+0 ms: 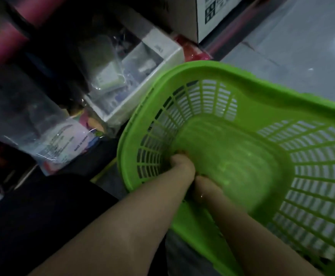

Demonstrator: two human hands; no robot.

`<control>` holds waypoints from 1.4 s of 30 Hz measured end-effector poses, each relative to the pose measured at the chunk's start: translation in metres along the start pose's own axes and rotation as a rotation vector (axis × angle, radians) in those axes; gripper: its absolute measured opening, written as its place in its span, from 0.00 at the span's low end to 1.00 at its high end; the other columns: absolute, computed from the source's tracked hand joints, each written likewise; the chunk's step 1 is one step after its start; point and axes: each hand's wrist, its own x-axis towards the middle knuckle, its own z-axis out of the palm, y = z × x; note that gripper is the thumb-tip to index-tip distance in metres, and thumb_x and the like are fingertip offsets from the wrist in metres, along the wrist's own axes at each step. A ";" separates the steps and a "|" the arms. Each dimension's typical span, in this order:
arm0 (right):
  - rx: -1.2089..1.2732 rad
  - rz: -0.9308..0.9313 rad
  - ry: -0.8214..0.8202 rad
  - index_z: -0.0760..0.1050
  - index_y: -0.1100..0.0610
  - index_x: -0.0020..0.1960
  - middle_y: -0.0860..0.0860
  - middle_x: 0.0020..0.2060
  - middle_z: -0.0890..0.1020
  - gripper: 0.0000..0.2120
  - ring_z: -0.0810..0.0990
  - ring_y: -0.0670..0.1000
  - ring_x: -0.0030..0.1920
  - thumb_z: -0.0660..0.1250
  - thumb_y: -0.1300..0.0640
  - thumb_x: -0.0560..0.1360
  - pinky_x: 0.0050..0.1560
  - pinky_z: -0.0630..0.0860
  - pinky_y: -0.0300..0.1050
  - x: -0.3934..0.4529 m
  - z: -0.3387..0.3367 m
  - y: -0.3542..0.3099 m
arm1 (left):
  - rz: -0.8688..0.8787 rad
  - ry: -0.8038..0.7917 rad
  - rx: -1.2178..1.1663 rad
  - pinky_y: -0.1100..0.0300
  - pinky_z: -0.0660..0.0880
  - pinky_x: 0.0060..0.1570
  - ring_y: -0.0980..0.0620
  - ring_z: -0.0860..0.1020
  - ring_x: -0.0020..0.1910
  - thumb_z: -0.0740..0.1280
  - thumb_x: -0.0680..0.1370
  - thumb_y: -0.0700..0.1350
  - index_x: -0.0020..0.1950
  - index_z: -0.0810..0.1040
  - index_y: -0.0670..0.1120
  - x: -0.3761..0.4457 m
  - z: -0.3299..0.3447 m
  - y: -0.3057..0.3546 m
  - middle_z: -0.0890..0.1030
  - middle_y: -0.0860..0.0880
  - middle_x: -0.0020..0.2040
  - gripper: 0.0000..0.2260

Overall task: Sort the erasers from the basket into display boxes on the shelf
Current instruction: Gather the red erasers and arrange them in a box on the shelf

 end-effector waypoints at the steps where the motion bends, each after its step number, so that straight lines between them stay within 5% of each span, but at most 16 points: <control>1: 0.001 -0.003 0.031 0.71 0.53 0.65 0.54 0.63 0.76 0.18 0.74 0.54 0.63 0.61 0.50 0.78 0.64 0.69 0.49 0.002 0.005 0.001 | -0.017 0.022 -0.007 0.48 0.73 0.60 0.44 0.71 0.68 0.55 0.82 0.40 0.70 0.69 0.41 0.004 0.001 0.002 0.70 0.44 0.70 0.17; 10: -0.001 -0.061 0.189 0.71 0.53 0.63 0.54 0.59 0.75 0.17 0.77 0.55 0.57 0.61 0.47 0.77 0.60 0.72 0.46 0.000 0.010 0.005 | 0.052 0.024 -0.276 0.49 0.69 0.65 0.41 0.67 0.70 0.60 0.80 0.44 0.76 0.53 0.38 0.012 -0.007 -0.017 0.65 0.38 0.73 0.28; 13: 0.245 0.052 0.278 0.73 0.55 0.50 0.57 0.53 0.80 0.16 0.79 0.56 0.53 0.64 0.42 0.74 0.50 0.72 0.43 -0.021 -0.038 0.010 | 0.150 0.110 -0.519 0.53 0.71 0.59 0.40 0.74 0.62 0.60 0.80 0.48 0.70 0.66 0.38 -0.011 -0.038 -0.033 0.72 0.37 0.66 0.23; 15: 0.349 0.111 0.396 0.70 0.56 0.43 0.61 0.48 0.81 0.17 0.80 0.59 0.49 0.66 0.42 0.73 0.42 0.70 0.44 -0.058 -0.088 0.009 | 0.165 0.185 -0.904 0.57 0.74 0.47 0.44 0.80 0.45 0.62 0.79 0.48 0.54 0.75 0.41 -0.046 -0.070 -0.045 0.80 0.40 0.49 0.11; 17: 0.546 0.120 0.512 0.71 0.57 0.41 0.61 0.41 0.82 0.18 0.81 0.59 0.43 0.72 0.44 0.69 0.40 0.73 0.47 -0.112 -0.146 -0.005 | 0.119 0.179 -1.308 0.58 0.72 0.37 0.49 0.73 0.32 0.59 0.80 0.45 0.45 0.71 0.44 -0.094 -0.114 -0.057 0.75 0.46 0.37 0.07; 21: 0.974 -0.100 0.602 0.76 0.58 0.37 0.57 0.32 0.78 0.07 0.75 0.52 0.28 0.75 0.61 0.67 0.31 0.75 0.42 -0.252 -0.260 -0.073 | 0.202 0.005 -2.208 0.65 0.67 0.24 0.54 0.70 0.25 0.57 0.80 0.41 0.45 0.74 0.43 -0.228 -0.208 -0.102 0.77 0.48 0.32 0.08; 24: 1.233 -0.318 0.590 0.79 0.59 0.35 0.52 0.26 0.74 0.05 0.71 0.48 0.27 0.68 0.66 0.68 0.27 0.71 0.37 -0.368 -0.333 -0.143 | 0.365 -0.072 -2.601 0.64 0.73 0.25 0.55 0.74 0.25 0.62 0.77 0.39 0.46 0.77 0.42 -0.360 -0.277 -0.152 0.78 0.47 0.32 0.05; 28: 1.588 -0.485 0.335 0.77 0.56 0.27 0.49 0.22 0.71 0.14 0.71 0.45 0.24 0.64 0.65 0.70 0.28 0.69 0.34 -0.517 -0.406 -0.231 | 0.556 0.100 -2.649 0.65 0.73 0.24 0.55 0.78 0.27 0.66 0.72 0.38 0.48 0.74 0.44 -0.522 -0.356 -0.209 0.75 0.46 0.36 0.06; 33: 1.550 -0.683 0.110 0.79 0.58 0.36 0.51 0.31 0.79 0.10 0.79 0.48 0.34 0.62 0.63 0.73 0.41 0.79 0.38 -0.667 -0.463 -0.305 | 0.663 0.400 -2.553 0.64 0.76 0.27 0.54 0.82 0.33 0.68 0.68 0.44 0.49 0.75 0.46 -0.669 -0.419 -0.263 0.81 0.49 0.34 0.11; 36: 1.457 -0.748 0.054 0.78 0.59 0.44 0.50 0.30 0.79 0.09 0.79 0.47 0.31 0.59 0.63 0.75 0.40 0.80 0.38 -0.721 -0.485 -0.337 | 0.687 0.545 -2.547 0.62 0.77 0.29 0.52 0.83 0.35 0.69 0.68 0.45 0.49 0.77 0.46 -0.721 -0.446 -0.288 0.83 0.47 0.36 0.11; 42: 1.259 -0.895 0.160 0.70 0.58 0.43 0.52 0.28 0.79 0.04 0.78 0.48 0.30 0.63 0.65 0.75 0.33 0.76 0.36 -0.758 -0.509 -0.390 | 0.798 0.623 -2.451 0.61 0.77 0.33 0.52 0.82 0.37 0.64 0.76 0.41 0.54 0.80 0.50 -0.754 -0.476 -0.337 0.83 0.47 0.42 0.09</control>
